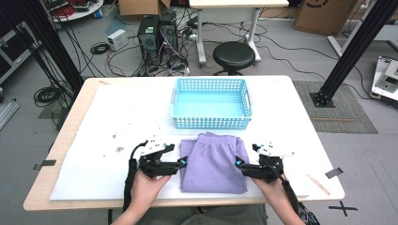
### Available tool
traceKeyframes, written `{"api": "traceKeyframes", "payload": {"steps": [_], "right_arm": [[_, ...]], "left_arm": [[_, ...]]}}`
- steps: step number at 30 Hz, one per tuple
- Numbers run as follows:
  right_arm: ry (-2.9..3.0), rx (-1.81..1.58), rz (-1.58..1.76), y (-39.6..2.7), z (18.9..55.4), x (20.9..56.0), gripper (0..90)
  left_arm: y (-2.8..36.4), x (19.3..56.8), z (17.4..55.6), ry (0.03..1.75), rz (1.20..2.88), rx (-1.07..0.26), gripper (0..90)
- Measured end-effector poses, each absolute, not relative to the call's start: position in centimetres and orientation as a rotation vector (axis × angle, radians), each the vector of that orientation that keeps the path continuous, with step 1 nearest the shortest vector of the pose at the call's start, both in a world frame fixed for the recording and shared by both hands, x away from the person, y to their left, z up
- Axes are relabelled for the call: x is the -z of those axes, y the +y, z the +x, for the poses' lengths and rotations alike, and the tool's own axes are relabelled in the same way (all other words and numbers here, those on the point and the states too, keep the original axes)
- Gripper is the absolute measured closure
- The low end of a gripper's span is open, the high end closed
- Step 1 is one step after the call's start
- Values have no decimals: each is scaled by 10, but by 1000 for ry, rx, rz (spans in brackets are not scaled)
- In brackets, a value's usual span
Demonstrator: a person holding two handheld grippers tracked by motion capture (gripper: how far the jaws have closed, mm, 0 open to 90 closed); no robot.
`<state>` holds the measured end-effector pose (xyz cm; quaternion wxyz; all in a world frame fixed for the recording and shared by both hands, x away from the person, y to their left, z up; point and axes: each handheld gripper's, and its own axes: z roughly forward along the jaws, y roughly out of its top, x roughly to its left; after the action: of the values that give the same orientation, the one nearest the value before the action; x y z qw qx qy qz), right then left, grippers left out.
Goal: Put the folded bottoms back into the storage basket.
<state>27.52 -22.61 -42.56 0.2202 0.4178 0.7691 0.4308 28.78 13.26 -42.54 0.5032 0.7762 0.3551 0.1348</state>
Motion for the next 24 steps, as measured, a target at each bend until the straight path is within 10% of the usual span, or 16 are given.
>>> {"api": "traceKeyframes", "payload": {"steps": [24], "right_arm": [[2318,-1045,1407,-220,282,447,226]], "left_arm": [[118,450,294,1070,1957,-174,282]]}}
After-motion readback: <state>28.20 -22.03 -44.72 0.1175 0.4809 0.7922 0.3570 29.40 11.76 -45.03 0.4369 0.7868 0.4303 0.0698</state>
